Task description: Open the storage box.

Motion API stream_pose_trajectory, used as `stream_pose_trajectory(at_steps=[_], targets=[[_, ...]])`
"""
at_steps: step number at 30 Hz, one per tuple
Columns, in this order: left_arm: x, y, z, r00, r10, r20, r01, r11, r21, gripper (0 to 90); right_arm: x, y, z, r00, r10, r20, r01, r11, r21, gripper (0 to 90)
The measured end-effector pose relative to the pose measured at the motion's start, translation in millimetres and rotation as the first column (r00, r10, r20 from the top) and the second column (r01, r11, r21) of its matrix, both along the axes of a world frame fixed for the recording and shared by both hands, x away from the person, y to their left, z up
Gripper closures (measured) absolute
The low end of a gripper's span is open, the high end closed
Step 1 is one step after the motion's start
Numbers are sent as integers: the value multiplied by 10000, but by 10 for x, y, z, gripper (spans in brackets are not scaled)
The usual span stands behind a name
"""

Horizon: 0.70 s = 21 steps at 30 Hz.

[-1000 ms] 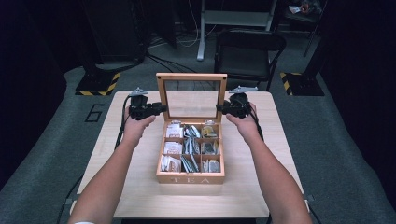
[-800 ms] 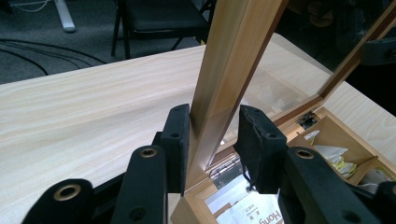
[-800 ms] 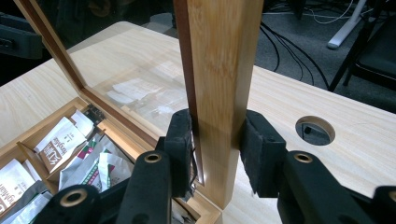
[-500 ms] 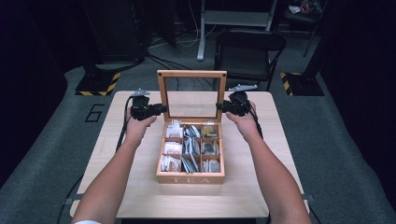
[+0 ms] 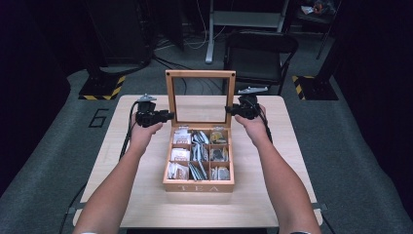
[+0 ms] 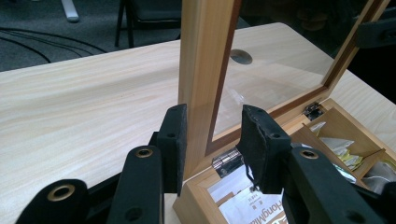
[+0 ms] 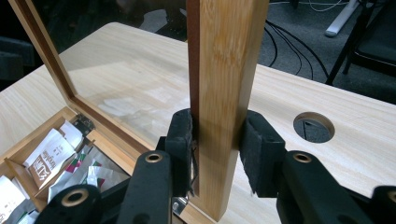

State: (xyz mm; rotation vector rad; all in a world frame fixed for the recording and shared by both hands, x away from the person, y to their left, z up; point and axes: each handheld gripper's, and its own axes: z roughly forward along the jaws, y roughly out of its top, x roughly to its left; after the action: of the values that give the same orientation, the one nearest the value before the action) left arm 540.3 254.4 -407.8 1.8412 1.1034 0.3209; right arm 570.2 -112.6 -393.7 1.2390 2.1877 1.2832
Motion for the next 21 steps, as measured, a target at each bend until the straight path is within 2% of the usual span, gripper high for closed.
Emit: stream_pose_trajectory(at_steps=[3,10,14,21], targets=[[-13,-1,-23,9999,100,120,-98,9999,-132,612,15,1,-11,10000,-60,-27,60,9999,106,657],[-29,49,-98,9997,207,-120,-208,9997,-105,601,46,21,-32,9996,-296,-24,296,9995,73,653],[-46,68,-102,9992,230,-314,-228,9997,58,592,54,30,-38,9993,-366,-21,366,9993,35,650],[-98,35,-76,9996,138,-238,-135,9998,122,562,76,34,-53,9988,-486,-75,487,9987,147,649]])
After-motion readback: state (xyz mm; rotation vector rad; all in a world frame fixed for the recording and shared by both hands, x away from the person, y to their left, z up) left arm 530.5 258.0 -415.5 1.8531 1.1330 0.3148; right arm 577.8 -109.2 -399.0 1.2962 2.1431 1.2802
